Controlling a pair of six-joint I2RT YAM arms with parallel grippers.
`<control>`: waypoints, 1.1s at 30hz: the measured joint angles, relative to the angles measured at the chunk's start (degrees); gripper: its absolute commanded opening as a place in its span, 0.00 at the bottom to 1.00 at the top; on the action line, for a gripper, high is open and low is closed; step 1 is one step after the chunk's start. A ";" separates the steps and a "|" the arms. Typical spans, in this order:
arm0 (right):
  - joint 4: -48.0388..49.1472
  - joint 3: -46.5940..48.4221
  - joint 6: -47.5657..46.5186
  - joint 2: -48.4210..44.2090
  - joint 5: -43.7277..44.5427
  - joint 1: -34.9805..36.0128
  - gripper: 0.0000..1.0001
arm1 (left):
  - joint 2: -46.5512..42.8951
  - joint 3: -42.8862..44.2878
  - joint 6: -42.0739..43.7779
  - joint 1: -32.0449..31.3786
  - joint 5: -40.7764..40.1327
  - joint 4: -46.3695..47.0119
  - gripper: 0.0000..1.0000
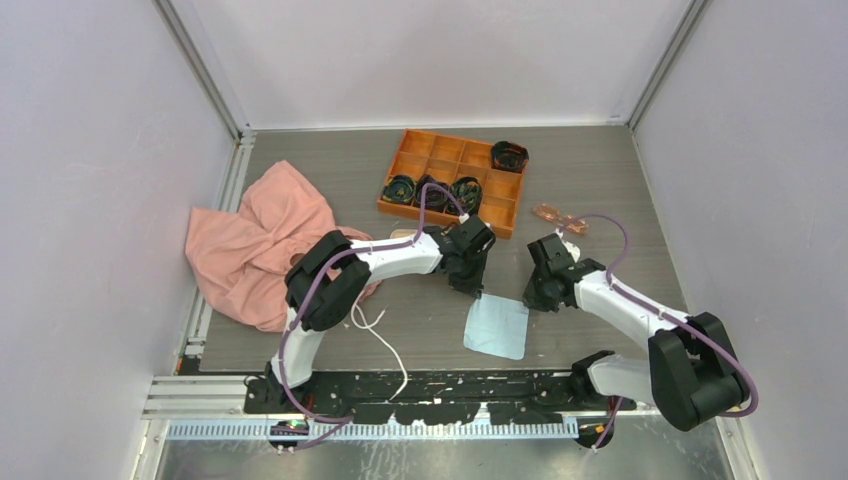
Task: Organize the sunglasses
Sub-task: Fold the glasses cleaning cloth at the center of the board.
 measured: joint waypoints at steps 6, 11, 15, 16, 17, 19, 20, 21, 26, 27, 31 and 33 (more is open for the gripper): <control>-0.15 -0.07 0.26 -0.07 -0.04 0.00 0.01 | 0.00 0.00 0.15 0.17 0.26 -0.02 0.00; -0.79 0.00 0.24 -0.61 -0.11 0.00 0.01 | 0.00 0.00 0.24 0.20 0.46 0.02 0.01; -2.43 0.50 0.15 -3.21 -0.24 0.00 0.01 | -0.11 0.00 0.37 0.22 0.63 0.04 0.01; -2.71 0.70 0.15 -4.11 -0.28 0.00 0.01 | -0.20 0.00 0.46 0.22 0.63 -0.02 0.00; -2.86 0.92 0.13 -5.33 -0.28 0.00 0.01 | -0.26 0.00 0.52 0.22 0.63 -0.04 0.00; -3.04 1.25 0.13 -6.99 -0.26 0.00 0.01 | -0.57 0.00 0.83 0.22 0.61 -0.07 0.01; -3.23 1.46 0.13 -7.69 -0.26 0.00 0.01 | -0.81 0.00 1.09 0.24 0.61 -0.09 0.00; -3.41 1.70 0.13 -8.11 -0.24 0.00 0.01 | -1.05 0.00 1.27 0.26 0.61 -0.11 0.00; -3.63 1.88 0.26 -8.68 -0.55 0.00 0.01 | -2.64 0.00 1.51 0.44 0.63 -0.31 0.00; -3.85 1.88 0.24 -8.85 -0.59 0.00 0.01 | -3.02 0.00 1.51 0.48 0.63 -0.28 0.00; -5.33 1.88 0.09 -10.60 -0.76 0.00 0.01 | -5.05 -0.20 1.53 0.48 0.63 -0.20 0.01; -6.21 1.88 0.02 -11.87 -0.90 0.00 0.01 | -6.40 -1.07 1.64 0.46 0.61 -0.02 0.01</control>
